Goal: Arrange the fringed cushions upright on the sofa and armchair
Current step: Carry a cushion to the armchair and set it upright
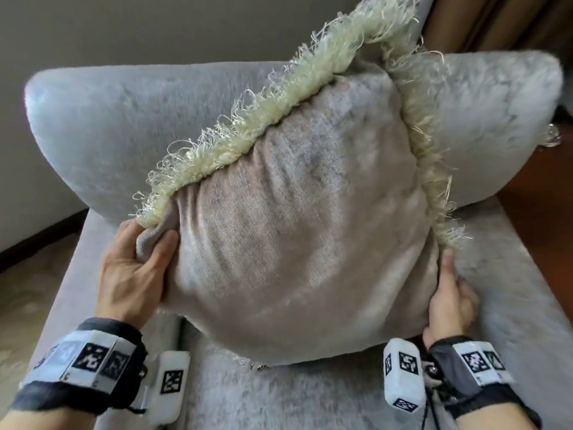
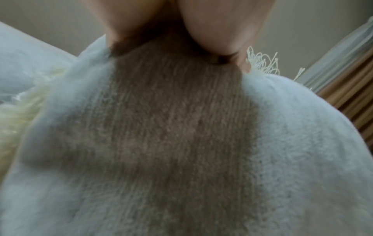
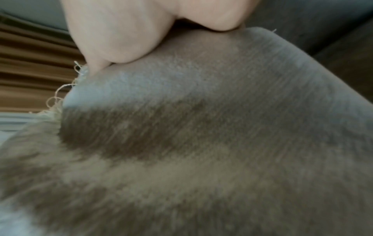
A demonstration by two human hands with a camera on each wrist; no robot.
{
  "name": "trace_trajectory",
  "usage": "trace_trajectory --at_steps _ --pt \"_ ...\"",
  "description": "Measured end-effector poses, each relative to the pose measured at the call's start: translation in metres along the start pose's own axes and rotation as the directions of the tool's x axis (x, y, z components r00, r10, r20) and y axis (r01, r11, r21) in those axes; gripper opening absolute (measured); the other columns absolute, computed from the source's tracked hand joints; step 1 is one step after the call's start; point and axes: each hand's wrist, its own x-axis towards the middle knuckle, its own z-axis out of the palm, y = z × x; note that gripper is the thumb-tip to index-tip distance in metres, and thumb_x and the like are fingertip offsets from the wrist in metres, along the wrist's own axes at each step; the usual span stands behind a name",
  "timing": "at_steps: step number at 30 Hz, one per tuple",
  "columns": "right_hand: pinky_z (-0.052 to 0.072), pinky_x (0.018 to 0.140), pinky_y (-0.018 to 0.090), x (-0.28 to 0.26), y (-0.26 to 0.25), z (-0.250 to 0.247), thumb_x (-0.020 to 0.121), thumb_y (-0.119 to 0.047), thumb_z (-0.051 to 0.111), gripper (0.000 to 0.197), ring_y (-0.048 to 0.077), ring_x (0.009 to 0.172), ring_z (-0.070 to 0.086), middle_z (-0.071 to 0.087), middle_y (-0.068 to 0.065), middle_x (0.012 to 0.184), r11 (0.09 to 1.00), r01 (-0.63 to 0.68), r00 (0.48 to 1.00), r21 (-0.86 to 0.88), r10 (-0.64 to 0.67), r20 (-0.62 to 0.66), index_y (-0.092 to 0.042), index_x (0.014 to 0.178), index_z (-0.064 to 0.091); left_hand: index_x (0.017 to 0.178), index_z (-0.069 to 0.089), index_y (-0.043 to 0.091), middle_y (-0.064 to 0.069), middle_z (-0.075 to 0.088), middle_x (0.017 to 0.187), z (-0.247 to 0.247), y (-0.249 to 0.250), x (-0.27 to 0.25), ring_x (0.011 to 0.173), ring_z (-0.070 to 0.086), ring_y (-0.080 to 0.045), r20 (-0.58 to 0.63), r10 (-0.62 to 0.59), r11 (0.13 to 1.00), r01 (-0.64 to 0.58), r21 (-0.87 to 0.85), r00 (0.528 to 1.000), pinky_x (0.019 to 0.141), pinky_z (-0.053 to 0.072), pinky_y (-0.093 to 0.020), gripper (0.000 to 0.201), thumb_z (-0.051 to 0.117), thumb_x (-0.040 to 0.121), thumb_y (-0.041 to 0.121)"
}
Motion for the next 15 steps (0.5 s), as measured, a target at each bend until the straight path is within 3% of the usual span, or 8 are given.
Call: trace_trajectory --at_steps 2,3,5,7,9,11,13,15 --pt "0.051 0.1 0.045 0.003 -0.019 -0.004 0.065 -0.095 0.057 0.092 0.027 0.108 0.064 0.068 0.004 0.112 0.991 0.11 0.994 -0.072 -0.108 0.034 -0.018 0.114 0.071 0.095 0.066 0.057 0.013 0.067 0.1 0.001 -0.011 -0.006 0.088 0.061 0.001 -0.052 -0.102 0.99 0.097 -0.101 0.993 0.085 0.045 -0.012 0.01 0.066 0.086 0.053" --pt "0.049 0.104 0.046 0.006 -0.027 -0.006 0.067 -0.096 0.054 0.094 0.029 0.114 0.062 0.067 0.008 0.12 0.981 0.162 0.986 -0.107 -0.157 0.053 -0.018 0.117 0.071 0.093 0.066 0.059 0.01 0.068 0.099 0.003 -0.018 -0.009 0.086 0.061 0.0 -0.069 -0.154 0.98 0.144 -0.134 0.986 0.086 0.047 -0.019 0.013 0.062 0.08 0.061" --pt "0.042 0.111 0.046 0.007 -0.042 -0.009 0.074 -0.092 0.05 0.089 0.031 0.122 0.057 0.062 0.014 0.128 0.946 0.268 0.963 -0.182 -0.254 0.093 -0.017 0.116 0.069 0.09 0.065 0.057 0.009 0.068 0.094 0.009 -0.031 -0.017 0.082 0.059 0.001 -0.079 -0.22 0.965 0.205 -0.164 0.972 0.084 0.048 -0.025 0.02 0.059 0.075 0.067" --pt "0.04 0.112 0.045 0.008 -0.051 -0.011 0.081 -0.085 0.051 0.069 0.03 0.123 0.055 0.06 0.014 0.122 0.916 0.334 0.942 -0.223 -0.314 0.12 -0.023 0.105 0.069 0.09 0.064 0.049 0.009 0.067 0.089 0.016 -0.036 -0.025 0.08 0.059 -0.004 -0.09 -0.269 0.952 0.25 -0.178 0.959 0.082 0.048 -0.029 0.027 0.059 0.074 0.07" --pt "0.041 0.111 0.044 0.008 -0.055 -0.012 0.086 -0.078 0.054 0.05 0.025 0.116 0.053 0.054 0.008 0.115 0.908 0.355 0.932 -0.224 -0.327 0.154 -0.03 0.096 0.062 0.091 0.064 0.043 0.005 0.067 0.088 0.022 -0.043 -0.032 0.082 0.059 -0.012 -0.099 -0.3 0.942 0.278 -0.188 0.949 0.086 0.05 -0.04 0.032 0.06 0.075 0.07" --pt "0.04 0.111 0.042 0.012 -0.05 -0.011 0.088 -0.074 0.054 0.052 0.022 0.118 0.049 0.048 0.004 0.115 0.899 0.368 0.925 -0.237 -0.328 0.19 -0.026 0.1 0.068 0.093 0.063 0.042 0.003 0.068 0.092 0.026 -0.045 -0.036 0.088 0.06 -0.017 -0.085 -0.323 0.937 0.305 -0.172 0.942 0.091 0.049 -0.045 0.029 0.062 0.079 0.067" --pt "0.039 0.113 0.041 0.018 -0.043 -0.009 0.087 -0.075 0.052 0.063 0.023 0.126 0.049 0.047 0.002 0.117 0.894 0.375 0.922 -0.245 -0.332 0.199 -0.021 0.112 0.075 0.093 0.061 0.043 -0.001 0.068 0.1 0.03 -0.042 -0.036 0.095 0.06 -0.019 -0.073 -0.338 0.934 0.326 -0.144 0.938 0.089 0.044 -0.032 0.012 0.069 0.09 0.051" --pt "0.04 0.111 0.04 0.024 -0.036 -0.005 0.086 -0.078 0.051 0.068 0.023 0.125 0.05 0.047 0.002 0.118 0.892 0.379 0.921 -0.246 -0.337 0.197 -0.021 0.114 0.074 0.093 0.057 0.041 -0.008 0.067 0.109 0.035 -0.044 -0.037 0.097 0.057 -0.017 -0.078 -0.339 0.939 0.332 -0.094 0.937 0.085 0.039 -0.026 0.016 0.066 0.099 0.031"
